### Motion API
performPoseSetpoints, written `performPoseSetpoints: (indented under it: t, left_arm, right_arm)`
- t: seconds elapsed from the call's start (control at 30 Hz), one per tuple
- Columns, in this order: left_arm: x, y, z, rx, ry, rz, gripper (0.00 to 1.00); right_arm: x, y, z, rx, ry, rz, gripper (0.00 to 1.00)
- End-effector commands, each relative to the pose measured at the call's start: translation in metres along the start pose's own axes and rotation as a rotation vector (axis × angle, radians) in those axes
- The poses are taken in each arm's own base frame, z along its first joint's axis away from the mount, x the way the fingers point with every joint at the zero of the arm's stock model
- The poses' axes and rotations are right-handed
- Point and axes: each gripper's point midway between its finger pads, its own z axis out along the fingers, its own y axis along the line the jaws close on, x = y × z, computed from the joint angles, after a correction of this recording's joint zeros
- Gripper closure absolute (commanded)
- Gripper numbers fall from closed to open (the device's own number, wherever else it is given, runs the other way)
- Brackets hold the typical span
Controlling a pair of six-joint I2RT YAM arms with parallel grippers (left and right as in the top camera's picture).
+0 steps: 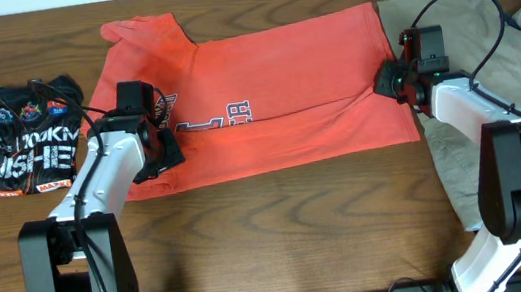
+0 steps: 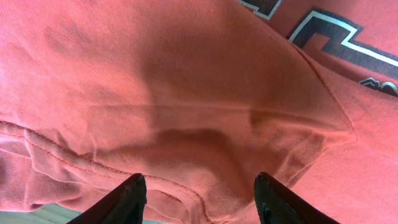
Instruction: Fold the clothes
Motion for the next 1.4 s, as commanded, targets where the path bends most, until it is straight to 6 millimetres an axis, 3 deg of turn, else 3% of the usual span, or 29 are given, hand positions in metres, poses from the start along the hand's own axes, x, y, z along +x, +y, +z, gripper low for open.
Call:
performPoseSetpoints:
  t: [0.0, 0.07, 0.17, 0.23, 0.33, 0.37, 0.43, 0.5, 0.7, 0.73, 0.77, 0.83, 0.93, 1.1, 1.37]
  left_arm:
    - [0.002, 0.002, 0.003, -0.009, 0.001, -0.019, 0.42]
    - [0.001, 0.002, 0.003, -0.007, -0.003, -0.019, 0.44]
    - [-0.002, 0.0, 0.003, -0.002, -0.015, -0.019, 0.64]
    - [-0.004, -0.001, 0.001, 0.0, -0.02, -0.002, 0.7]
    - [-0.006, -0.007, -0.002, 0.037, -0.021, 0.021, 0.69]
    - [-0.005, -0.012, -0.004, 0.064, -0.014, 0.031, 0.63]
    - [0.0, -0.021, -0.005, 0.114, 0.008, 0.061, 0.43]
    - [0.007, -0.022, -0.005, 0.121, 0.034, 0.092, 0.35]
    - [0.018, -0.018, 0.001, 0.106, 0.067, 0.137, 0.34]
    - [0.019, -0.018, 0.001, 0.105, 0.069, 0.14, 0.34]
    - [0.02, -0.018, 0.002, 0.105, 0.07, 0.14, 0.34]
    - [0.02, -0.018, 0.002, 0.105, 0.07, 0.143, 0.34]
    - [0.023, -0.019, 0.001, 0.105, 0.077, 0.168, 0.39]
    - [0.028, -0.03, 0.001, 0.109, 0.076, 0.251, 0.46]
    - [0.028, -0.029, 0.016, 0.012, 0.064, 0.302, 0.45]
  right_arm:
    - [-0.004, 0.002, 0.005, -0.012, -0.01, 0.035, 0.76]
    - [-0.005, 0.001, 0.006, -0.003, -0.018, 0.035, 0.99]
    - [-0.006, -0.002, 0.006, 0.011, -0.024, 0.035, 0.99]
    - [-0.008, -0.005, 0.006, 0.025, -0.033, 0.036, 0.99]
    - [-0.01, -0.006, 0.006, 0.026, -0.04, 0.038, 0.99]
    - [-0.011, -0.006, 0.006, 0.025, -0.043, 0.039, 0.99]
    - [-0.012, -0.006, 0.006, 0.024, -0.048, 0.04, 0.99]
    - [-0.012, -0.006, 0.006, 0.023, -0.049, 0.04, 0.99]
    - [-0.013, -0.006, 0.006, 0.023, -0.05, 0.04, 0.99]
    - [-0.014, -0.005, 0.006, 0.02, -0.054, 0.039, 0.92]
    - [-0.015, -0.004, 0.006, 0.014, -0.059, 0.038, 0.73]
    - [-0.018, 0.002, 0.004, -0.018, -0.06, 0.029, 0.63]
    - [-0.016, 0.006, -0.009, -0.047, -0.033, -0.003, 0.67]
    - [0.009, -0.01, -0.026, 0.025, 0.077, 0.005, 0.74]
    - [0.052, -0.028, -0.025, 0.097, 0.246, -0.075, 0.72]
